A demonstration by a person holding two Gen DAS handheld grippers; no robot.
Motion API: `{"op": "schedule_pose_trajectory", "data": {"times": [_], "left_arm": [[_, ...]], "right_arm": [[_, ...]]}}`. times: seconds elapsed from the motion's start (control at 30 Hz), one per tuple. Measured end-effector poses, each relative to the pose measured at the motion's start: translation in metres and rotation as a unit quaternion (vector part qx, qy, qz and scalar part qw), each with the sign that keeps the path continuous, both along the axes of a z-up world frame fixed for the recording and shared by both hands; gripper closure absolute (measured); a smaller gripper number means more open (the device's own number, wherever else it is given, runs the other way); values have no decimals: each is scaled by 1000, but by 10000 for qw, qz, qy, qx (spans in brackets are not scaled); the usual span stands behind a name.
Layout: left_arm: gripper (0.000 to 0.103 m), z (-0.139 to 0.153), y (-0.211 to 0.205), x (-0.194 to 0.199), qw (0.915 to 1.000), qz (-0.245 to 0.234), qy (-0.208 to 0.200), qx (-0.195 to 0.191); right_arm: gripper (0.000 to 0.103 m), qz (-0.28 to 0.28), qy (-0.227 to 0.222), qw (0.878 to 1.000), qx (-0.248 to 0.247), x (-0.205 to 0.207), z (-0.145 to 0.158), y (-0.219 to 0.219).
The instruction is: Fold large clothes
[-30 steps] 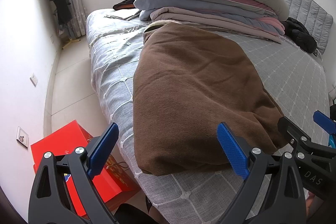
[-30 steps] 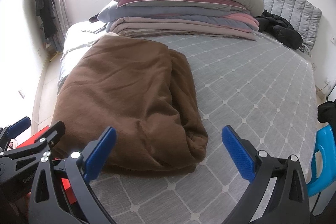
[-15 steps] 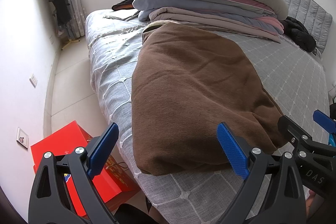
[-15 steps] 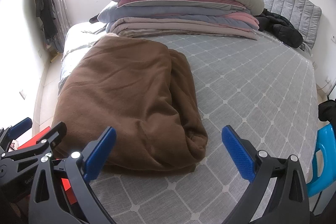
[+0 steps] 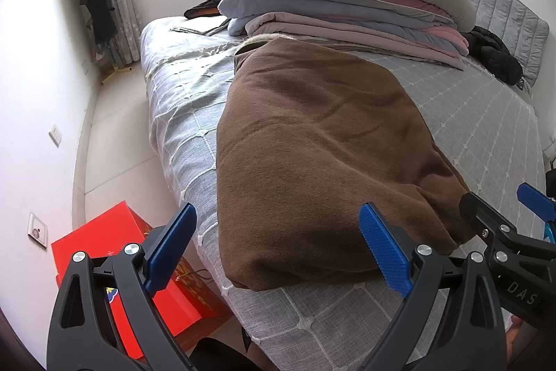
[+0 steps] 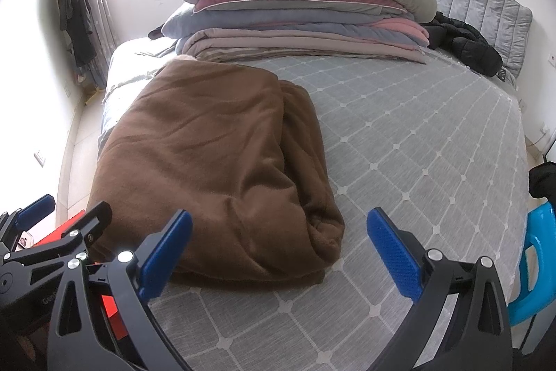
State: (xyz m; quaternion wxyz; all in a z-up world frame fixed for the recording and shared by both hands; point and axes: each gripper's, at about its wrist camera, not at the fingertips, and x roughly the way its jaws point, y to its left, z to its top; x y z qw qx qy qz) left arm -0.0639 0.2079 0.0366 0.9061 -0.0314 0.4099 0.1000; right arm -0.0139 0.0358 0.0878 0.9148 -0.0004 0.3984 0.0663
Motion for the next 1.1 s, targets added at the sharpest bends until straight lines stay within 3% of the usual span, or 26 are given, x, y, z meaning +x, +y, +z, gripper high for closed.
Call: {"op": "schedule_pose_trajectory", "data": {"times": [1.1], "left_arm": [[8,3,2,5,9997,70,-22,-216]], "right_arm": [[6,-82,20,9998,168,0,-1,-19]]}}
